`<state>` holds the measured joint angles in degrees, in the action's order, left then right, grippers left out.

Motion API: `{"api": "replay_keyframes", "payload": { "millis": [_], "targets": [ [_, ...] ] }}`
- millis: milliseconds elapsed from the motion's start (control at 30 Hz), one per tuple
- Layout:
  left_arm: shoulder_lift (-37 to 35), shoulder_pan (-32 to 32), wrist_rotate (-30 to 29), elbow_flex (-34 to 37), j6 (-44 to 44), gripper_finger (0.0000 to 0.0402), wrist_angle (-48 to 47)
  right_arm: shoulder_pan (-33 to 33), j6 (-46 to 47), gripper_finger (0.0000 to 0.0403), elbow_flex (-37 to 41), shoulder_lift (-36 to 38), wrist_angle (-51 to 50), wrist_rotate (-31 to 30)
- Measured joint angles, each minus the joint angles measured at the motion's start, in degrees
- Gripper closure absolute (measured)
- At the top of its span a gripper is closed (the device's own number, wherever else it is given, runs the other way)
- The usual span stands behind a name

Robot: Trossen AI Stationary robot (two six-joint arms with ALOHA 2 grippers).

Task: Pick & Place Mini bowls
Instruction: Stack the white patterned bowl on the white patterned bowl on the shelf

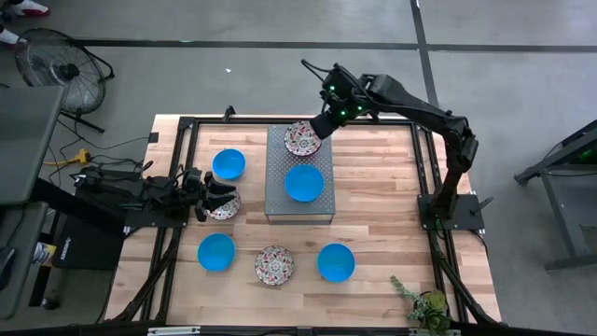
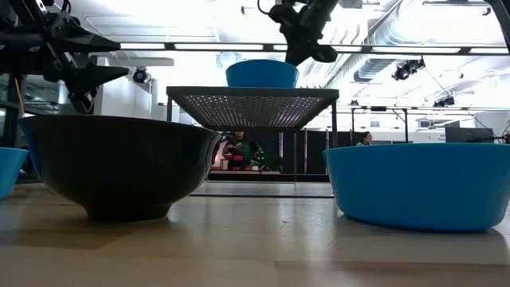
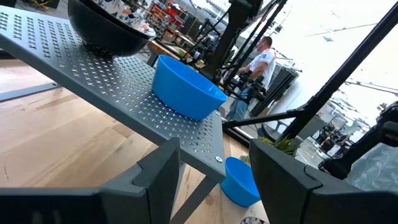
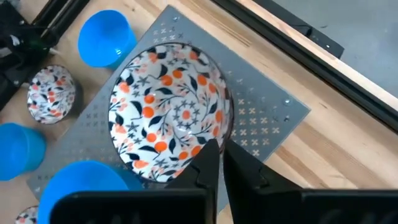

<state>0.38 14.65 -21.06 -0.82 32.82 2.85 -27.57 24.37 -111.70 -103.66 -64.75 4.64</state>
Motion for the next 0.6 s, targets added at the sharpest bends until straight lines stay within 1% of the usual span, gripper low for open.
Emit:
{"api": "replay_keyframes", "payload": {
  "millis": [67,133,233,400,600],
  "targets": [
    [0.0,0.0,0.0,0.0,0.0,0.0211,0.0,0.0,-0.8,0.0401,0.2,0.0,0.9,0.0],
    [0.0,0.0,0.0,0.0,0.0,0.0211,0.0,0.3,-0.8,0.04,2.0,0.2,4.0,0.3],
    [0.0,0.0,0.0,0.0,0.0,0.0211,0.0,0.3,-0.5,0.0402,7.7,1.9,10.0,2.5],
    [0.0,0.0,0.0,0.0,0.0,0.0211,0.0,0.3,2.4,0.0402,18.2,6.5,20.5,3.0],
    [0.0,0.0,0.0,0.0,0.0,0.0211,0.0,0.2,4.1,0.0403,25.9,10.3,26.2,2.8]
  ]
}}
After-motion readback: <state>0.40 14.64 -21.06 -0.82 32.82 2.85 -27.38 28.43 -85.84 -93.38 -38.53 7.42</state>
